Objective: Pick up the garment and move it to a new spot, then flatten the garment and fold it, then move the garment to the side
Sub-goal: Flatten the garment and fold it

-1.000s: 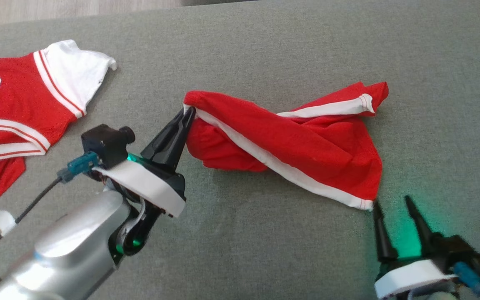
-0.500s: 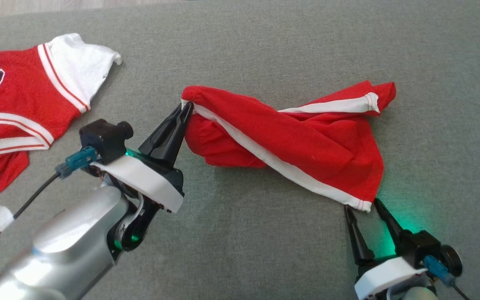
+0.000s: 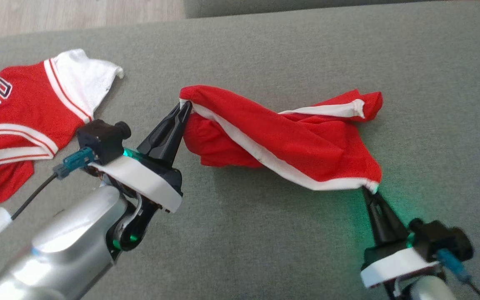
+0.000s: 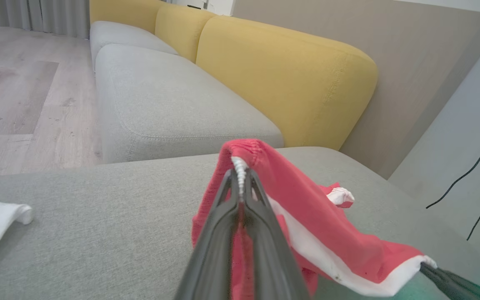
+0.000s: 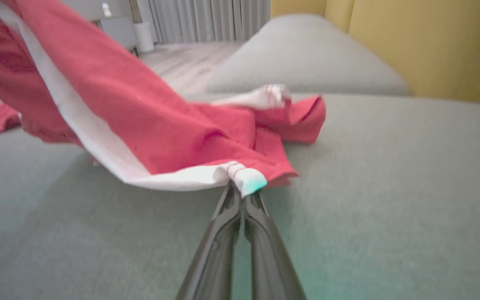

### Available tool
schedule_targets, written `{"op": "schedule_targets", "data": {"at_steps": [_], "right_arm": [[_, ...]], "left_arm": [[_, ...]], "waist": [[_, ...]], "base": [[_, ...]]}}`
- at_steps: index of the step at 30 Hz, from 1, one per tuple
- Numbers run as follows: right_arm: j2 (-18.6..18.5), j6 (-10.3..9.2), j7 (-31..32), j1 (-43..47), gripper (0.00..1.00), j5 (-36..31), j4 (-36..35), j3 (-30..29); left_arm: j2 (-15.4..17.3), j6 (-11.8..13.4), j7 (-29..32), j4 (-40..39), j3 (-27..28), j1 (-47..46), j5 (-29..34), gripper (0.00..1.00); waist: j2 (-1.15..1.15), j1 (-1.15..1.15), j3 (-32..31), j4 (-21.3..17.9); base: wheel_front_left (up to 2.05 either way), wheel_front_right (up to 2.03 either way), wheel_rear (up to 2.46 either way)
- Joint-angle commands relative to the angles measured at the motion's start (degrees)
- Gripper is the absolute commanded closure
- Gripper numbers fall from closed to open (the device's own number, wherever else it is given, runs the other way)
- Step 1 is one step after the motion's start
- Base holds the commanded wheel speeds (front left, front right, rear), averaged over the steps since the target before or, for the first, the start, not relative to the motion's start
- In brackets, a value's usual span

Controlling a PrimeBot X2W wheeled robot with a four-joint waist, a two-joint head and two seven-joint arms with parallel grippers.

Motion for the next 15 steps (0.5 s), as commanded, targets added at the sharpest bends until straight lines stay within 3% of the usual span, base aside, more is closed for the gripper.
{"op": "schedule_targets", "data": {"at_steps": [1,6,15], "right_arm": [[-0.5,-0.04,-0.2,0.6,1.0,0.0,-3.3,0.7],[-0.7,-0.04,-0.2,0.1,1.0,2.6,-13.3,-2.1],[-7.6,-0.04,-0.2,-11.6,1.0,5.5,-27.9,-8.1]], "left_arm": [[1.8,0.0,-0.7,-1.6,3.0,-1.6,-0.1,1.0],[3.1,-0.7,-0.9,-4.8,4.1,-2.0,-0.9,1.0],[4.2,-3.3,-1.2,-13.9,10.0,-7.2,-4.9,1.0]], "waist": [[0.0,0.0,-1.0,-0.7],[0.0,0.0,-3.1,-2.0],[0.0,0.0,-5.9,-3.3]], "base": [[0.0,0.0,0.0],[0.0,0.0,0.0],[0.0,0.0,0.0]]}}
